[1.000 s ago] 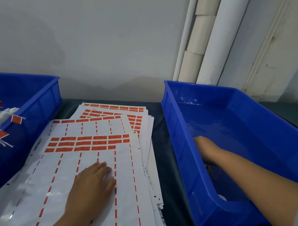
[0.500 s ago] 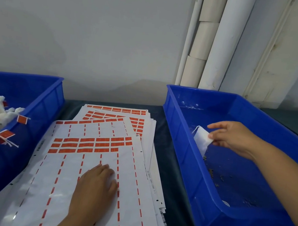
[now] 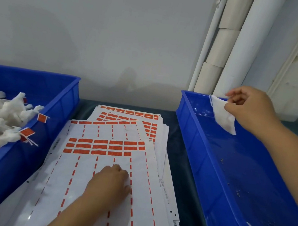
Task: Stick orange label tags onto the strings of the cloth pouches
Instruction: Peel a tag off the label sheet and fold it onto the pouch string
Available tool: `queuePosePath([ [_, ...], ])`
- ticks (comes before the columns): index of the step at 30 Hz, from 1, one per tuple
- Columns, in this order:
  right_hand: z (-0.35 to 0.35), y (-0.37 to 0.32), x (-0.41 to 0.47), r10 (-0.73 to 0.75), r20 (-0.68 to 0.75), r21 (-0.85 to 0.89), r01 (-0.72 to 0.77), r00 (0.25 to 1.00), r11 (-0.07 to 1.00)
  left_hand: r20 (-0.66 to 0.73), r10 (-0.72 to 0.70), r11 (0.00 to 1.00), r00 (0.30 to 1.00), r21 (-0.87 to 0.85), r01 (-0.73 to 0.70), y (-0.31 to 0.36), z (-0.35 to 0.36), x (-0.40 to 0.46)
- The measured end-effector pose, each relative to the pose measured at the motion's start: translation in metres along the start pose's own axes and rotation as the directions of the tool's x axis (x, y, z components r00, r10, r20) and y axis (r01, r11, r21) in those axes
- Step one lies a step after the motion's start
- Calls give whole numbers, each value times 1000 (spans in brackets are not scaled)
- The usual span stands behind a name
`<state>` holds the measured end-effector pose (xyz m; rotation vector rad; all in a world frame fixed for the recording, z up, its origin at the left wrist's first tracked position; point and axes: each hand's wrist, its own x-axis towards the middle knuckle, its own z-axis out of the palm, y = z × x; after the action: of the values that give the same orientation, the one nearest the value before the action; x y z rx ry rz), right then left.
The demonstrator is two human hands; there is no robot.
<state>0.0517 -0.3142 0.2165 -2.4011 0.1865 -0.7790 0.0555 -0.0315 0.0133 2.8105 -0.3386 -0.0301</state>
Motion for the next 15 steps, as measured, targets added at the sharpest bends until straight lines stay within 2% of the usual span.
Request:
queuePosePath([
  [3, 13, -28, -2, -34, 63, 49, 31, 997, 998, 46, -56, 970, 997, -234, 65, -4, -26, 15],
  [6, 38, -51, -15, -32, 167, 186, 1, 985, 983, -19, -34, 854, 999, -519, 19, -5, -45, 25],
  [7, 49, -57, -21, -38, 199, 226, -9, 979, 974, -24, -21, 774, 999, -634, 1, -5, -51, 27],
  [9, 73, -68, -35, -62, 257, 267, -9, 964, 964, -27, 27, 511, 999, -859, -37, -4, -63, 28],
  [11, 97, -75, -48, -89, 308, 264, 5, 947, 964, -31, 42, 268, 999, -962, -41, -7, -67, 30],
  [12, 108, -77, -54, -90, 331, 245, 6, 939, 970, -49, 28, 216, 998, -975, -54, -9, -67, 32],
  [13, 118, -78, -59, -85, 352, 223, 4, 932, 975, -83, -5, 212, 997, -974, -80, -11, -64, 33],
  [15, 135, -75, -66, -79, 386, 193, 4, 919, 981, -159, -110, 289, 981, -949, -121, -14, -55, 35],
])
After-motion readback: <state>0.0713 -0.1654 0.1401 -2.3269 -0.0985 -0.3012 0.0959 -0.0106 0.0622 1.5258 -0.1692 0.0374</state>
